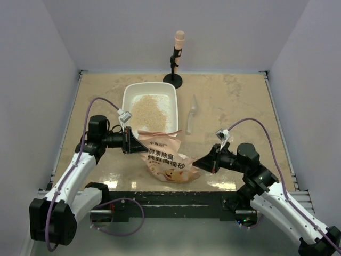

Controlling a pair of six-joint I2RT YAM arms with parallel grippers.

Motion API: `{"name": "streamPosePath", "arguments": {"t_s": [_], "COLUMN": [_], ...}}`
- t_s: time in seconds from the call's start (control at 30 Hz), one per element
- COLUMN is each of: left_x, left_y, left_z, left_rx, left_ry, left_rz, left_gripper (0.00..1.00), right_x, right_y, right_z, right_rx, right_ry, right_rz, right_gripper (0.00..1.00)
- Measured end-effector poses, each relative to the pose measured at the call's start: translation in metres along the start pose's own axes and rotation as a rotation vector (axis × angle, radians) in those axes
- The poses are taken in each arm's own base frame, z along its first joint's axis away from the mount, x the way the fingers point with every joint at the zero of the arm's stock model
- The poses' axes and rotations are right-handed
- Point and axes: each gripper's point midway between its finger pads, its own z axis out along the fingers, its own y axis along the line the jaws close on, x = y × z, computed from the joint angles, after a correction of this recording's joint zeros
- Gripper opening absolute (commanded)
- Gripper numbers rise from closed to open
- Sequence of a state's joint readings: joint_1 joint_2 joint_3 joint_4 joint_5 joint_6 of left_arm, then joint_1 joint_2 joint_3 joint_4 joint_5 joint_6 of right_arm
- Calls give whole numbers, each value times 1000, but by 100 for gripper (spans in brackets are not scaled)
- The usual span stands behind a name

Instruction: Fill the litter box with clean litter

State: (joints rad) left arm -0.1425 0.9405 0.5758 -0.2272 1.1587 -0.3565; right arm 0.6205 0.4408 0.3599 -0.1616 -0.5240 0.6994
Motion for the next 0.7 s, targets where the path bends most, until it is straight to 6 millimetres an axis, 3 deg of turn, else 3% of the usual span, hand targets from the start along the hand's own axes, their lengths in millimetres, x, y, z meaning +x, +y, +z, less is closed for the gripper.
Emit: {"name": "streamPosePath", "arguments": {"t_s": [0.2,0.37,0.7], "left_x": [15,24,55], "left_y": [3,-8,-20], "left_z": [-5,-9,-9], "left_rx": [-29,-2,85], "left_ry": [47,47,89], "left_rz": [-161,-214,-440], "left_gripper": [0,0,0], "right_x": [14,24,51], "right_y": [16,26,24], "right_z": [-4,-15,-28], "right_rx": [-63,-84,-90], "right_ry": [92,127,150], "right_rz": [86,184,469], "right_gripper": [0,0,0]}}
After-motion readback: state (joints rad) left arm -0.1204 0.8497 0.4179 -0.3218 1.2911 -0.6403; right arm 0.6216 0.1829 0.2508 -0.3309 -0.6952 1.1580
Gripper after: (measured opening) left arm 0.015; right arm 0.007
